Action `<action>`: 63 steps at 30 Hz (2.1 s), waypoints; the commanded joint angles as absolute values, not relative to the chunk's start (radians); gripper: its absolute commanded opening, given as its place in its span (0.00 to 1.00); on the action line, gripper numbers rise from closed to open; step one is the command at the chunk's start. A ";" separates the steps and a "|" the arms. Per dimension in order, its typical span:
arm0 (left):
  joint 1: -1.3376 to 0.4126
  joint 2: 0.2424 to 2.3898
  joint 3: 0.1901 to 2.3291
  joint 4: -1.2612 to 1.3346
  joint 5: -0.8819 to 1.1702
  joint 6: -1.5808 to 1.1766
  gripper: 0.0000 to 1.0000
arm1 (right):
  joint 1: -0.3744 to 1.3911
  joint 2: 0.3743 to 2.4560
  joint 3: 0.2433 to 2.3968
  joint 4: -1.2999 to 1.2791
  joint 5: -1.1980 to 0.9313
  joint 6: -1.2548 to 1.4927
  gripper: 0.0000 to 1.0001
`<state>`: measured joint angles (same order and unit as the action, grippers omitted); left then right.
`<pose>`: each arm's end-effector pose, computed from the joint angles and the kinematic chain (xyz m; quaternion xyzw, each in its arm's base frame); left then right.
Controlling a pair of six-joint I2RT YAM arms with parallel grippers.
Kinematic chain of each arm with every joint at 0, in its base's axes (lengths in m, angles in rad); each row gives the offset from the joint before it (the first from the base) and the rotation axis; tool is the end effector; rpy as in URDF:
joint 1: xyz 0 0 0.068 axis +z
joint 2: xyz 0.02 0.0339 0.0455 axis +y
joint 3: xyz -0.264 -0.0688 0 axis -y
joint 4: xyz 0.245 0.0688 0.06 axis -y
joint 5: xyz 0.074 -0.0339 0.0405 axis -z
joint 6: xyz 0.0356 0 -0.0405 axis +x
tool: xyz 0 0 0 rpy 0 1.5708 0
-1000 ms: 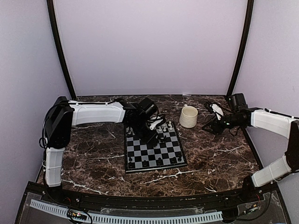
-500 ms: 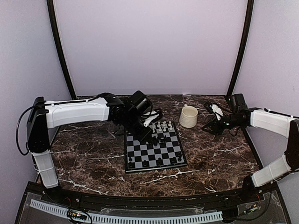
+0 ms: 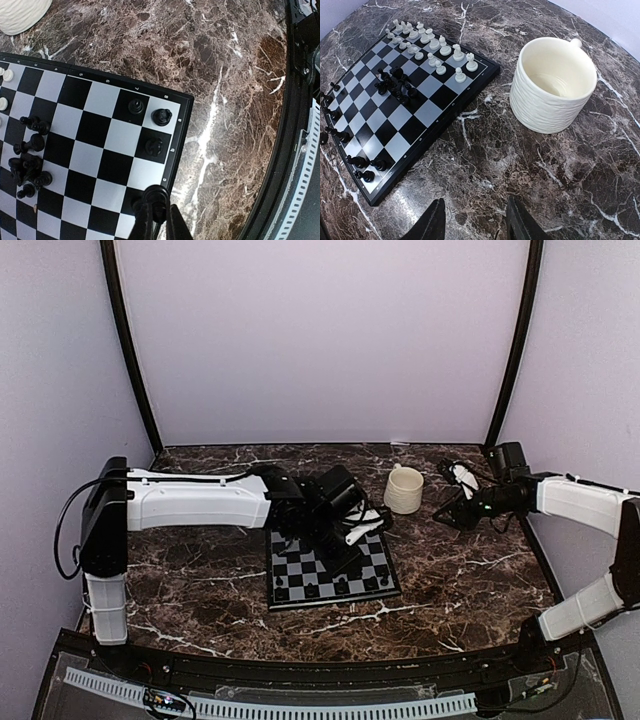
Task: Set up the chess pieces on the board
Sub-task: Place the bishop on f8.
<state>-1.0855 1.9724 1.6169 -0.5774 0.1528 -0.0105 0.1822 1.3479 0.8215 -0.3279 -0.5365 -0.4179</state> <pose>0.1999 -0.3906 0.2398 0.5053 0.8010 -0.2247 0.2291 0.2645 0.0672 0.2209 -0.3557 0.8352 0.2067 0.3649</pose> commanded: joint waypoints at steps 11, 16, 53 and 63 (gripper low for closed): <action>-1.088 2.082 1.722 -0.626 0.143 0.089 0.05 | 0.178 1.321 0.805 -0.289 -0.517 -0.433 0.42; -1.089 2.104 1.734 -0.648 0.148 0.100 0.05 | 0.178 1.325 0.804 -0.288 -0.516 -0.436 0.42; -1.100 2.151 1.820 -0.721 0.140 0.111 0.28 | 0.178 1.344 0.807 -0.290 -0.522 -0.443 0.43; -1.078 2.075 1.916 -0.748 0.129 0.093 0.38 | 0.178 1.347 0.807 -0.290 -0.523 -0.442 0.42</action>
<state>-1.0931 2.1601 1.8740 -0.7090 0.1493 0.1081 0.1822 1.3384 0.8112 -0.3145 -0.5194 -0.4358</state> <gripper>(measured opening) 0.374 0.425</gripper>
